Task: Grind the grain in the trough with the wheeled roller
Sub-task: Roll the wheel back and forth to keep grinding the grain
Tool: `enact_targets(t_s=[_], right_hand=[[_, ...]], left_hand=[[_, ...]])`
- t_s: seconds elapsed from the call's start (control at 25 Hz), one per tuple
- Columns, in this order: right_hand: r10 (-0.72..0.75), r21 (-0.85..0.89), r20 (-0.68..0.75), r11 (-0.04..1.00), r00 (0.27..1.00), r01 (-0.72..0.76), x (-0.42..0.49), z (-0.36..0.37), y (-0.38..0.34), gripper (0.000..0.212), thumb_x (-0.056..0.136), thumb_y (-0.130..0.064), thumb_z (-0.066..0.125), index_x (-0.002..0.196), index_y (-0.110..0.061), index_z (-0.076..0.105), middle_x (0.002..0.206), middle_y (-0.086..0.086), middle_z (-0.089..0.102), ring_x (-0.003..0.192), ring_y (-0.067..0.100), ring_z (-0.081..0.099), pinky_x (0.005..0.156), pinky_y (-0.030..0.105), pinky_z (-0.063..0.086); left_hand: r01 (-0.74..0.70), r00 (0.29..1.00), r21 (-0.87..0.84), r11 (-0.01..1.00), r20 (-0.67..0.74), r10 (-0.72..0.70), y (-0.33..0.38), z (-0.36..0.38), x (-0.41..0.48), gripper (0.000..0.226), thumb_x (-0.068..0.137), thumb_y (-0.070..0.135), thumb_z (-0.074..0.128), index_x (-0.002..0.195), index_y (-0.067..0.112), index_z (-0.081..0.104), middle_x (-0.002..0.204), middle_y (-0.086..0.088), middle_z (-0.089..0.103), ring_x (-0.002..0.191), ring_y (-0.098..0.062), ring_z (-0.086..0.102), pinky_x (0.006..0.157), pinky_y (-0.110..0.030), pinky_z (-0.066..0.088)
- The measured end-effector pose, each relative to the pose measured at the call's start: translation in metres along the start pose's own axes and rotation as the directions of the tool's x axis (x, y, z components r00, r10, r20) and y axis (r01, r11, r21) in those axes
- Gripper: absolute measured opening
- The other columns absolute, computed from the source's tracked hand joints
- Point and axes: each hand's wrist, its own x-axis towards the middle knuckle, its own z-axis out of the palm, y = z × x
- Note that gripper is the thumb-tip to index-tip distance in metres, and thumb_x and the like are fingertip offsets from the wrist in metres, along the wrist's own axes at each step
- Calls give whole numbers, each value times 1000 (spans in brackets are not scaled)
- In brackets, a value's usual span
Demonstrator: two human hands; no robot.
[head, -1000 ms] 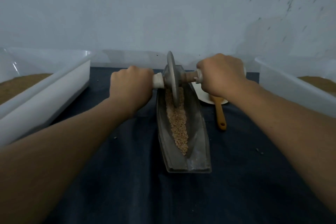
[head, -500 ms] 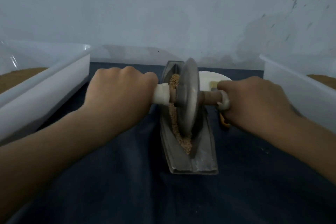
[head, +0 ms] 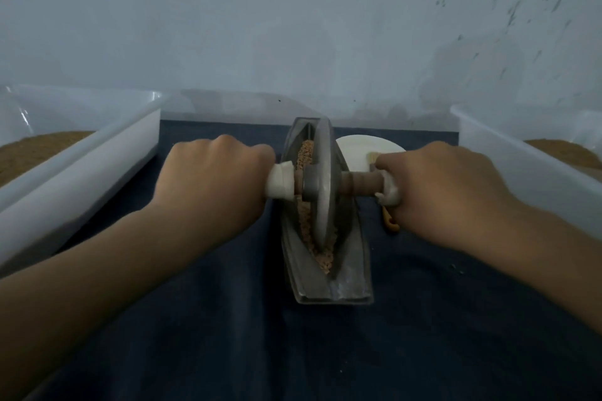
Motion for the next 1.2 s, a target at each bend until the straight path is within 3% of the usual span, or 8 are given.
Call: enact_targets(t_s=[0.16, 0.24, 0.36, 0.48, 0.6, 0.76, 1.08, 1.2], right_hand=[[69, 61, 178, 995, 982, -81, 13, 4, -3, 26, 69, -30, 68, 61, -34, 44, 60, -9, 46, 51, 11, 41, 46, 23, 26], [96, 76, 197, 991, 976, -113, 42, 18, -5, 16, 78, -29, 66, 70, -30, 52, 69, -5, 54, 61, 17, 51, 50, 26, 32], [115, 70, 210, 989, 971, -132, 83, 33, -5, 5, 87, -27, 61, 84, -25, 63, 77, 0, 57, 63, 18, 51, 50, 26, 30], [88, 76, 208, 991, 974, -106, 83, 30, -4, 20, 90, -36, 60, 74, -25, 58, 73, -1, 55, 59, 16, 47, 49, 26, 28], [16, 73, 135, 997, 991, -26, 42, 17, 0, 30, 82, -42, 62, 61, -29, 45, 62, -7, 49, 55, 14, 46, 46, 25, 27], [-4, -15, -14, 1000, 1000, 3, 3, 1, 1, 50, 63, -45, 75, 53, -34, 26, 48, -13, 29, 41, 6, 21, 46, 15, 14], [161, 46, 210, 984, 964, -174, 76, 37, -6, 20, 86, -36, 60, 69, -26, 56, 68, -2, 54, 56, 15, 46, 48, 24, 31], [121, -32, 103, 993, 987, -118, 51, 25, -7, 25, 81, -37, 63, 63, -27, 48, 61, -6, 48, 51, 13, 40, 46, 24, 22]], left_hand=[[30, 999, 14, 999, 15, -30, 1, 8, 6, 36, 63, 24, 69, 64, 24, 33, 51, 6, 17, 42, -13, 5, 48, -19, 9], [77, 996, 23, 997, 37, -78, 5, 31, 26, 23, 74, 22, 66, 67, 21, 45, 53, 1, 33, 41, -21, 30, 46, -24, 18], [184, 978, -75, 980, 116, -175, 6, 55, 57, 6, 87, 25, 58, 86, 20, 62, 75, -7, 59, 67, -33, 61, 54, -33, 34], [199, 975, -80, 977, 121, -189, 6, 53, 50, 11, 88, 31, 57, 81, 22, 58, 70, -3, 53, 60, -29, 54, 54, -31, 32], [104, 993, -32, 994, 66, -102, 3, 28, 20, 24, 81, 39, 63, 68, 26, 47, 56, 5, 32, 44, -15, 22, 47, -23, 16], [-3, 999, 35, 999, 43, 1, -3, 1, 3, 36, 62, 38, 75, 57, 29, 40, 51, 9, 14, 43, -9, 2, 50, -15, 7], [96, 969, -22, 995, 230, -88, 3, 40, 70, 11, 86, 27, 57, 93, 23, 66, 75, -1, 47, 68, -28, 55, 59, -34, 36], [78, 983, -28, 997, 169, -72, 3, 31, 41, 7, 86, 28, 59, 81, 24, 55, 64, 4, 38, 55, -22, 42, 52, -30, 30]])
